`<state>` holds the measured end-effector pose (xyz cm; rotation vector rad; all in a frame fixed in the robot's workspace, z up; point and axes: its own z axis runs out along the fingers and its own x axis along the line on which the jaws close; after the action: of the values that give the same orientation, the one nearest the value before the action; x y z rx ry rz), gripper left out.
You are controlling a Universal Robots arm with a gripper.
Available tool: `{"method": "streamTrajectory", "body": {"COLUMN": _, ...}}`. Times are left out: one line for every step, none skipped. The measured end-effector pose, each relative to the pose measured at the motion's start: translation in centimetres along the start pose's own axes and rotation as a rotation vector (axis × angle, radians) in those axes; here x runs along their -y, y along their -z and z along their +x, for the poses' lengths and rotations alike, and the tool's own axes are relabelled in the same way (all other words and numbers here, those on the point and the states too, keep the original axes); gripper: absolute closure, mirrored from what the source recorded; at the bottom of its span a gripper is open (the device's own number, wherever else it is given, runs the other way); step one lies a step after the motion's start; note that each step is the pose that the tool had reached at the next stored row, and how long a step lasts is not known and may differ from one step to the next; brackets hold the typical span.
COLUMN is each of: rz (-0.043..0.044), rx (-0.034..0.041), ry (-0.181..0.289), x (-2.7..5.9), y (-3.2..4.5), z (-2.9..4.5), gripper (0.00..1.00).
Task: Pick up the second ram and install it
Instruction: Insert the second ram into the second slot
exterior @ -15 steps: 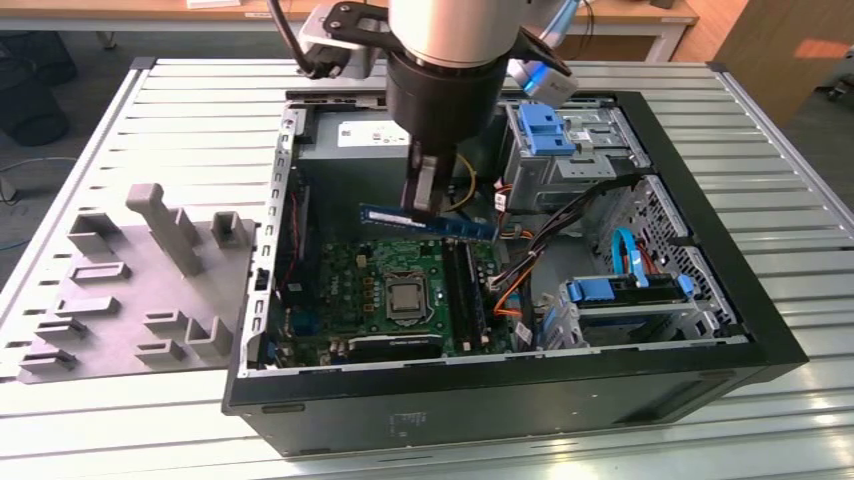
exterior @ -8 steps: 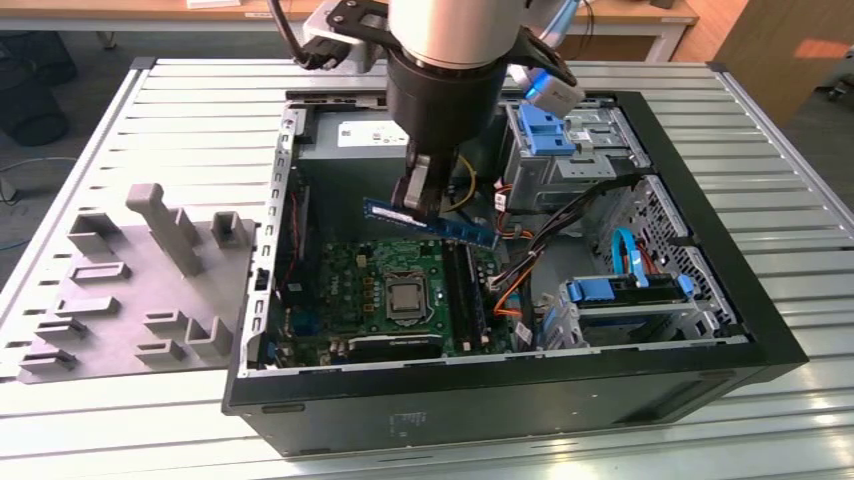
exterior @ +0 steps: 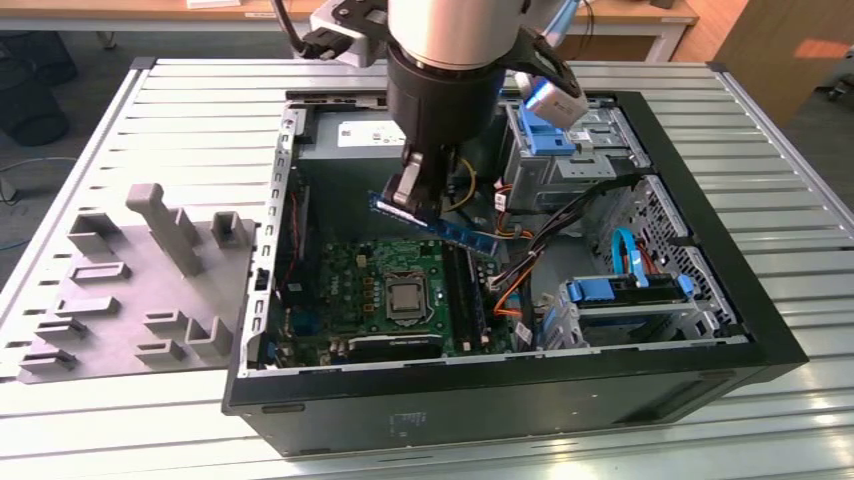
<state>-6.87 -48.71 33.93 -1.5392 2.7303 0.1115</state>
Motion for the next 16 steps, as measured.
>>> {"method": "streamTrajectory", "body": {"rz": 0.0007, "rx": 0.0011, "ry": -0.018, "x": 0.00, "y": -0.01, "z": 0.00, "gripper": 0.89}}
{"method": "streamTrajectory", "body": {"rz": 0.0014, "rx": 0.0021, "ry": -0.036, "x": 0.00, "y": -0.01, "z": 0.00, "gripper": 0.89}}
{"method": "streamTrajectory", "body": {"rz": 0.0022, "rx": 0.0032, "ry": -0.055, "x": 0.00, "y": -0.02, "z": 0.00, "gripper": 0.89}}
{"method": "streamTrajectory", "body": {"rz": 0.0029, "rx": 0.0042, "ry": -0.072, "x": 0.00, "y": -0.03, "z": 0.00, "gripper": 0.89}}
{"method": "streamTrajectory", "body": {"rz": 0.0036, "rx": 0.0054, "ry": -0.091, "x": 0.00, "y": -0.03, "z": 0.00, "gripper": 0.89}}
{"method": "streamTrajectory", "body": {"rz": 0.0044, "rx": 0.0064, "ry": -0.109, "x": 0.00, "y": -0.04, "z": 0.00, "gripper": 0.89}}
{"method": "streamTrajectory", "body": {"rz": 0.0051, "rx": 0.0074, "ry": -0.127, "x": 0.00, "y": -0.04, "z": 0.00, "gripper": 0.89}}
{"method": "streamTrajectory", "body": {"rz": 0.0058, "rx": 0.0085, "ry": -0.145, "x": 0.00, "y": -0.05, "z": 0.00, "gripper": 0.89}}
{"method": "streamTrajectory", "body": {"rz": 0.0065, "rx": 0.0095, "ry": -0.163, "x": 0.00, "y": -0.06, "z": 0.00, "gripper": 0.89}}
{"method": "streamTrajectory", "body": {"rz": 0.0073, "rx": 0.0106, "ry": -0.181, "x": 0.00, "y": -0.07, "z": 0.00, "gripper": 0.89}}
{"method": "streamTrajectory", "body": {"rz": 0.0080, "rx": 0.0116, "ry": -0.199, "x": 0.00, "y": -0.07, "z": 0.00, "gripper": 0.89}}
{"method": "streamTrajectory", "body": {"rz": 0.0088, "rx": 0.0127, "ry": -0.218, "x": 0.00, "y": -0.08, "z": 0.00, "gripper": 0.89}}
{"method": "streamTrajectory", "body": {"rz": 0.0095, "rx": 0.0138, "ry": -0.236, "x": 0.00, "y": -0.09, "z": 0.00, "gripper": 0.89}}
{"method": "streamTrajectory", "body": {"rz": 0.0102, "rx": 0.0148, "ry": -0.254, "x": 0.00, "y": -0.09, "z": 0.00, "gripper": 0.89}}
{"method": "streamTrajectory", "body": {"rz": 0.0109, "rx": 0.0160, "ry": -0.272, "x": 0.01, "y": -0.10, "z": 0.00, "gripper": 0.89}}
{"method": "streamTrajectory", "body": {"rz": 0.0116, "rx": 0.0170, "ry": -0.290, "x": 0.01, "y": -0.11, "z": 0.00, "gripper": 0.89}}
